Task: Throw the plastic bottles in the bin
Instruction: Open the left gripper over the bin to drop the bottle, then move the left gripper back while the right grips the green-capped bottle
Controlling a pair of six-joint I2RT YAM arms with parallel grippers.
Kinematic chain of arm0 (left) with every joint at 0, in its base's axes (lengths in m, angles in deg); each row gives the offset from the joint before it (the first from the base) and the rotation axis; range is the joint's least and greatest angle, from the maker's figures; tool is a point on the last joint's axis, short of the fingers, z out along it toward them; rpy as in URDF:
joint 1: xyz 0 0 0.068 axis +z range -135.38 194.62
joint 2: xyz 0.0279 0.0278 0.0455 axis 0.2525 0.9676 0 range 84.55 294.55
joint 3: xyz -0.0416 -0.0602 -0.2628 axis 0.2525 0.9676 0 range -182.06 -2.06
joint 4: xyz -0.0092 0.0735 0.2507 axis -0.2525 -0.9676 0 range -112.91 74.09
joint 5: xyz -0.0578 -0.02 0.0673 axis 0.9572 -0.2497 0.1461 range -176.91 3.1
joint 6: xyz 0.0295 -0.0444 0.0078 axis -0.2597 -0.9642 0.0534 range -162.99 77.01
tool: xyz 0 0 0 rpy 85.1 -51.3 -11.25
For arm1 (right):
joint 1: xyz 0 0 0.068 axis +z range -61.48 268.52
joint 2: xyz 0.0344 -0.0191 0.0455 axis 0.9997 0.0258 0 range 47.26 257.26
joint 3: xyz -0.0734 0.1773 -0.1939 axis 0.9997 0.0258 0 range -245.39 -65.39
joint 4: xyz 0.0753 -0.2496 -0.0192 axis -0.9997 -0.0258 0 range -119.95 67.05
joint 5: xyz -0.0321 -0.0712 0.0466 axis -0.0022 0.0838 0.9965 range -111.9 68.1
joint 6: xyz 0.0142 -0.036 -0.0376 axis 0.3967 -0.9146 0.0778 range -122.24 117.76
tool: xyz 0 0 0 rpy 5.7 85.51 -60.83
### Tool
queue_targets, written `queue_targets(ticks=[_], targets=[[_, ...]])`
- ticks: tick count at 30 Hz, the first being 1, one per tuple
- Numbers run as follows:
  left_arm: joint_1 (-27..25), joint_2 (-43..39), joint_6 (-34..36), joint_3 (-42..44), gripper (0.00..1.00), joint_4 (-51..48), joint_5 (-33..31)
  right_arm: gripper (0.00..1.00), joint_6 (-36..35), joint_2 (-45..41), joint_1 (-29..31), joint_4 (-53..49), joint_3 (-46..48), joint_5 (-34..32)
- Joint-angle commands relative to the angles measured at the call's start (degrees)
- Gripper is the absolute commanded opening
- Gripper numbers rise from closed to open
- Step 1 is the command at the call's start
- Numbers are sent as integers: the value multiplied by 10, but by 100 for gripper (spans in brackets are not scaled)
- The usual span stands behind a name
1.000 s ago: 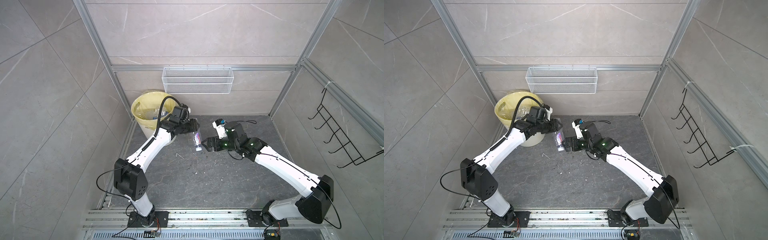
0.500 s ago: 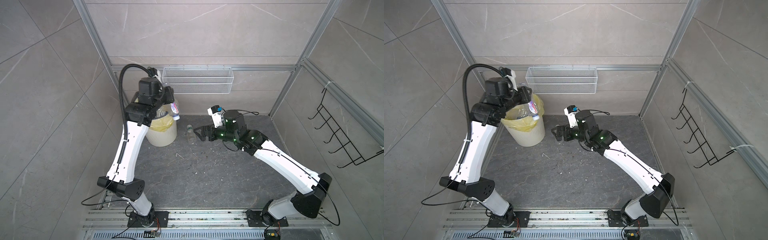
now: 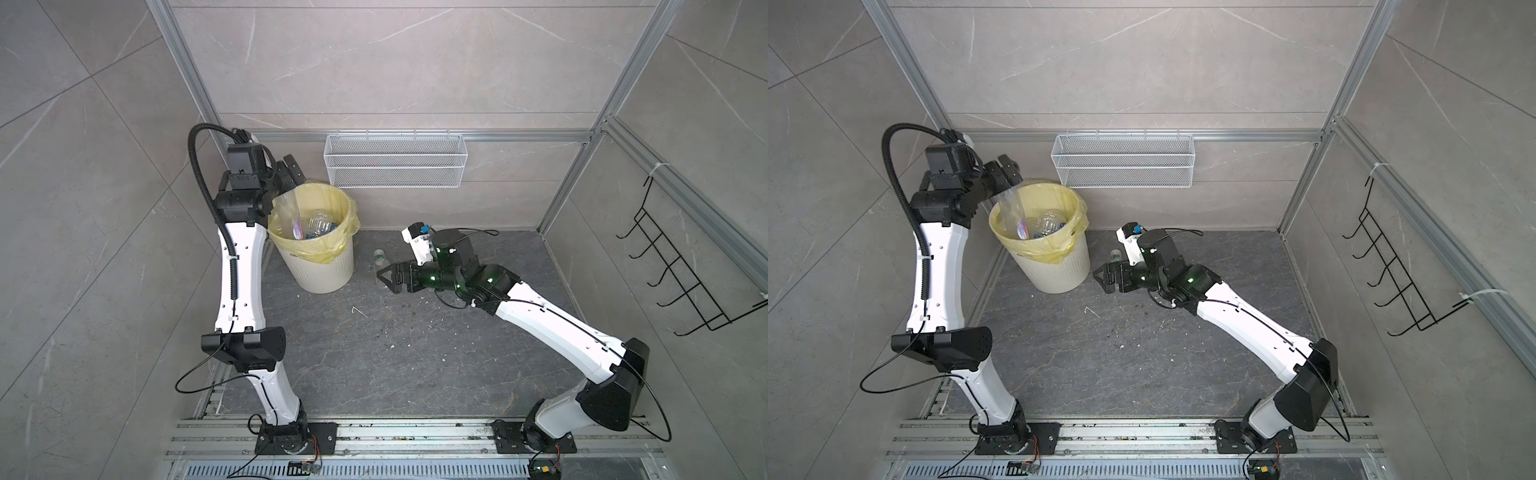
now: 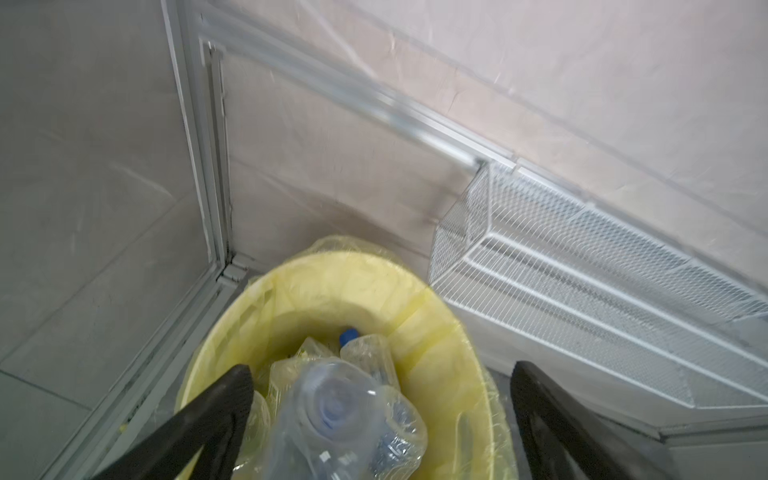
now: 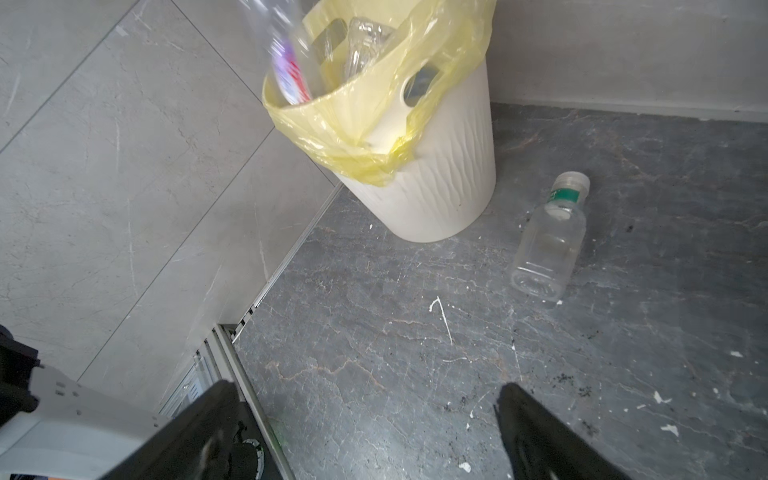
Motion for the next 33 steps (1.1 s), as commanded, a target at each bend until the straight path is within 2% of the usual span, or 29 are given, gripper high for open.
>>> queue_targets(ticks=[1,5,12,16,22,28,33], targets=[[-3,-37,-11,8,100,9,45,100,10,7,7,13,14,5],[-8,-60,-8,24,100,0,73,100,10,11,10,16,19,-8],[-42,-116,-10,118,100,31,122,100,19,37,10,6,9,-56],[-72,-146,-6,188,100,50,127,100,27,58,9,-2,2,-99],[-76,-197,-24,308,100,90,156,100,37,110,3,-10,-24,-144],[-99,-241,-30,410,100,140,185,100,66,191,-33,-1,-61,-126],[-175,-261,5,457,100,152,161,100,84,266,-67,9,-97,-96]])
